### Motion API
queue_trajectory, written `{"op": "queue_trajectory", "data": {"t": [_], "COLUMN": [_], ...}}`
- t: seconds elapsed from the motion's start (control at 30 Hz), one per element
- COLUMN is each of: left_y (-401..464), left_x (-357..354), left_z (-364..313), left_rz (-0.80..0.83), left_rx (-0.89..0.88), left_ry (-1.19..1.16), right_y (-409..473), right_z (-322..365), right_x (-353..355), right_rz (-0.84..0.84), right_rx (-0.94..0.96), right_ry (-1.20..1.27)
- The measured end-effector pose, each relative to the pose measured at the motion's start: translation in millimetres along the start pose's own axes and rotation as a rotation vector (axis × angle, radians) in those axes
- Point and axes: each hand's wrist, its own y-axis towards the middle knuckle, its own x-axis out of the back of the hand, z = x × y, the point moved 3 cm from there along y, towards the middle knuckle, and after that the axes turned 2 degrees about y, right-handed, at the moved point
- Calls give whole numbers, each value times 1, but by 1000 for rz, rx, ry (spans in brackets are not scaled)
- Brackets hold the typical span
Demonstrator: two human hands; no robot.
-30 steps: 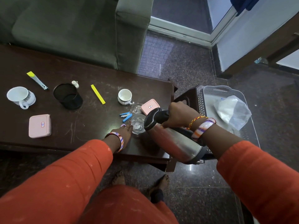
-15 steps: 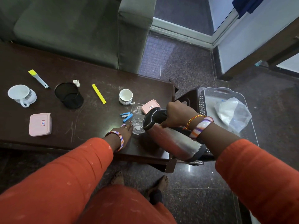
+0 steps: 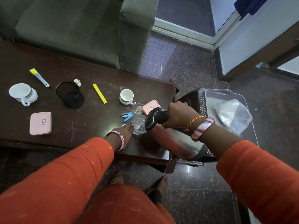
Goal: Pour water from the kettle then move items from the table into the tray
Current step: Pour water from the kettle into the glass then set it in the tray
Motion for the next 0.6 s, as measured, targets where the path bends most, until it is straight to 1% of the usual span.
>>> {"op": "queue_trajectory", "data": {"t": [0.6], "left_y": [-3], "left_x": [5], "left_z": [-4], "left_rz": [19], "left_rx": [21], "left_ry": [-9], "right_y": [0], "right_z": [-1], "right_x": [-1], "right_rz": [-43], "right_rx": [33], "right_ry": [-45]}}
